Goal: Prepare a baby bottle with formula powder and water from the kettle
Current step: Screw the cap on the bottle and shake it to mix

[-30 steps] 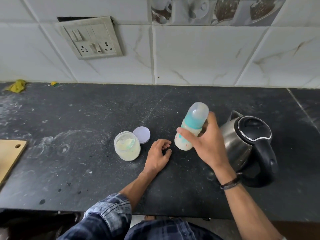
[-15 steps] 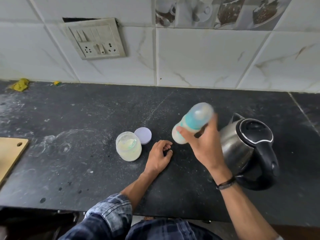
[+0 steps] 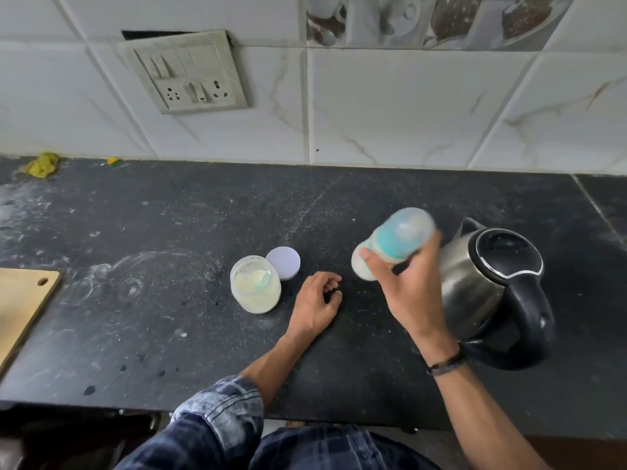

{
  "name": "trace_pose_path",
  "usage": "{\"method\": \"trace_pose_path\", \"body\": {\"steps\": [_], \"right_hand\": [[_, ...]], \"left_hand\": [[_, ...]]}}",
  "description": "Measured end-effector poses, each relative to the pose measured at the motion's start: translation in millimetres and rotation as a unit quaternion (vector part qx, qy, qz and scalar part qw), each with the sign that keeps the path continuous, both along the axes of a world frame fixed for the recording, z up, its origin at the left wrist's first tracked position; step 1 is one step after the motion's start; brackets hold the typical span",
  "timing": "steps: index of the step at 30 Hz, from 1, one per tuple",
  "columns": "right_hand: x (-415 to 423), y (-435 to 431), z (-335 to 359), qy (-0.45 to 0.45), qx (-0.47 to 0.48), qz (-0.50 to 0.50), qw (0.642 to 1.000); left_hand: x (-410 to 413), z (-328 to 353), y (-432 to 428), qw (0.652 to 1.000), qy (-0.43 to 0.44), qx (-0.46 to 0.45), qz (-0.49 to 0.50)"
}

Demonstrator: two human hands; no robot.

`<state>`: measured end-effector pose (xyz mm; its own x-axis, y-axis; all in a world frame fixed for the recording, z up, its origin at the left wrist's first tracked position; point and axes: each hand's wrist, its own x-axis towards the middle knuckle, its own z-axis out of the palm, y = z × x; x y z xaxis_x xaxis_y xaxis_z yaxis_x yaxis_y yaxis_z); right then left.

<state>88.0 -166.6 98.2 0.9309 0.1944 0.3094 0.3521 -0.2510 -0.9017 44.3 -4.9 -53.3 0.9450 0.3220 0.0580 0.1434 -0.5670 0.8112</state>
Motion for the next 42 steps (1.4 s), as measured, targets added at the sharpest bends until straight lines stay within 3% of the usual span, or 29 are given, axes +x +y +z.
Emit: {"method": "trace_pose_path", "body": {"steps": [2,5,9,13,17,21,25,29,32,36,40,42], "right_hand": [[-4.0,-3.0,-4.0,0.009,-0.032,-0.01,0.999],[-9.1,-8.0,-11.4,-0.014,0.046,-0.019,0.999],[-7.0,-4.0,-12.7,0.022,-0.05,0.001,0.999],[-15.3,-9.3,-18.7,-0.008,0.059,-0.031,0.998],[-11.3,-2.5,-14.5,0.033,-0.021,-0.036,0.999],[-12.5,-7.1,-20.8,0.019,0.064,-0.051,0.996],[-11.9,-3.5,-21.8,0.042,-0.029,-0.027,0.998],[-15.3,-5.3,-21.3,0.009,0.06,-0.041,0.997],[-12.5,0.5,-20.5,0.044,-0.039,-0.039,0.997],[-17.1,-6.3,-25.4,0.006,0.052,-0.071,0.996],[-13.7,-1.6,-22.3,0.035,-0.02,-0.062,0.997],[-20.1,-4.5,-27.8,0.027,0.026,-0.076,0.996]], "left_hand": [[-4.2,-3.1,-3.4,1.0,0.002,0.001,-0.006],[-1.5,-1.7,-1.2,1.0,-0.005,-0.001,-0.009],[-1.5,-0.5,-1.6,1.0,0.009,0.003,-0.005],[-1.3,0.1,-1.4,1.0,-0.001,-0.009,-0.006],[-3.7,-1.4,-0.6,1.0,0.008,-0.006,-0.005],[-1.9,0.2,-0.9,1.0,0.0,-0.014,-0.008],[-4.4,-1.8,-1.7,1.0,0.009,-0.009,-0.008],[-1.0,1.7,-0.5,1.0,0.0,-0.016,-0.007],[-2.9,0.2,-0.8,1.0,0.005,-0.013,-0.004],[-2.8,0.5,-2.0,1.0,0.003,-0.024,-0.009],[-3.3,0.0,-0.2,1.0,0.007,-0.016,-0.002],[-6.0,-1.9,-2.5,1.0,0.008,-0.02,-0.013]]}}
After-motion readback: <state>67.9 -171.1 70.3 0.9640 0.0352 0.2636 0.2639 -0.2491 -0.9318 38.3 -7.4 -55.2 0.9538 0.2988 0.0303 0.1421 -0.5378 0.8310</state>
